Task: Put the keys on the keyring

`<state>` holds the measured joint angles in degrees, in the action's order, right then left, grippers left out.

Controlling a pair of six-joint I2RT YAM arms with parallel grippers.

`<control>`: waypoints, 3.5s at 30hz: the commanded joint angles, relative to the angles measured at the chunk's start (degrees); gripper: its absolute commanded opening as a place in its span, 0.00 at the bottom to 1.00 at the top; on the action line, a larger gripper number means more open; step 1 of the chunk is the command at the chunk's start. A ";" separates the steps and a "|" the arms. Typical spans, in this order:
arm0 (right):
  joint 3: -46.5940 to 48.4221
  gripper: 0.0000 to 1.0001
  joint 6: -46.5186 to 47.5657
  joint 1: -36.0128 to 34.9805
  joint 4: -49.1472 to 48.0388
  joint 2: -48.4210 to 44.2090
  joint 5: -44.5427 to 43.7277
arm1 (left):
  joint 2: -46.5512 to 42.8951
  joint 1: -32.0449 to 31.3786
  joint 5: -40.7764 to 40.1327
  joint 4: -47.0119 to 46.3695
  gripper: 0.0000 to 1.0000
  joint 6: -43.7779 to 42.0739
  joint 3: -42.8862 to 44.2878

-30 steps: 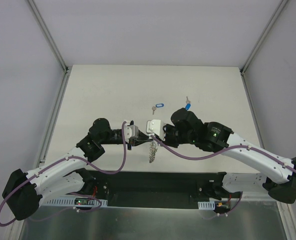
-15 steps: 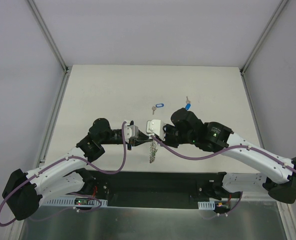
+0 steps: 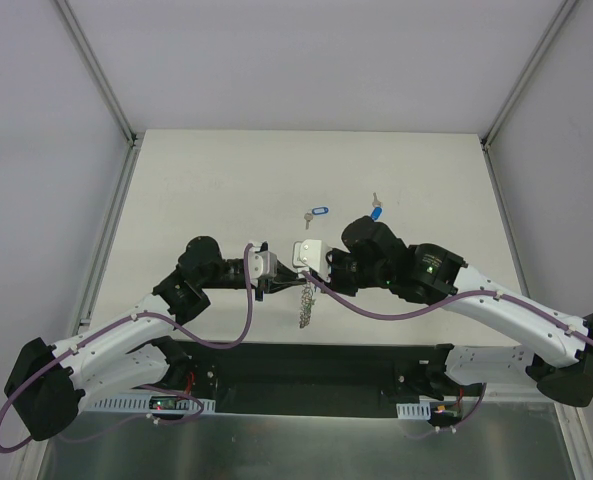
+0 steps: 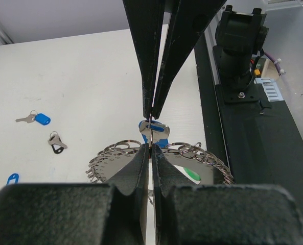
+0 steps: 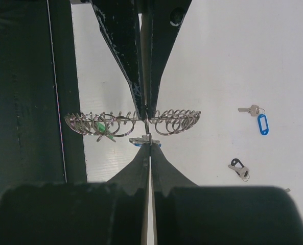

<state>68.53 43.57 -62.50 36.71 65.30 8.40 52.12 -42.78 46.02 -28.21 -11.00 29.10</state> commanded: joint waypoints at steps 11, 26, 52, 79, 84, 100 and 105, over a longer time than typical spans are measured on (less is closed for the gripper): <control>0.46 0.01 0.55 -0.25 0.11 -0.43 2.23 | -0.35 -0.54 2.06 -4.31 0.00 0.37 1.66; 0.29 0.01 -0.15 -0.08 4.07 -1.57 5.83 | 0.62 -0.46 10.13 -1.86 0.00 -7.01 1.39; -2.44 0.01 -0.07 0.01 1.88 -2.81 10.58 | 2.46 -0.55 14.10 2.37 0.00 -10.18 3.50; -3.49 0.01 -1.21 -0.17 -0.32 -1.23 8.38 | 2.72 -0.55 14.19 1.93 0.00 -8.77 3.86; -3.76 0.01 -1.21 -0.25 -0.59 -1.58 7.68 | 2.73 -0.55 14.27 1.66 0.00 -8.42 3.77; -4.20 0.01 -1.21 -0.17 -0.85 -2.46 6.53 | 3.52 -0.46 14.19 1.57 0.00 -7.98 3.94; -4.37 0.01 -1.38 -0.25 -1.46 -2.46 7.15 | 3.52 -0.54 14.27 1.31 0.00 -7.89 4.03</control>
<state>63.99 42.68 -62.50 37.36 64.12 14.44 55.86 -42.81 57.01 -23.29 -18.83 30.39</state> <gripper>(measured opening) 0.017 0.008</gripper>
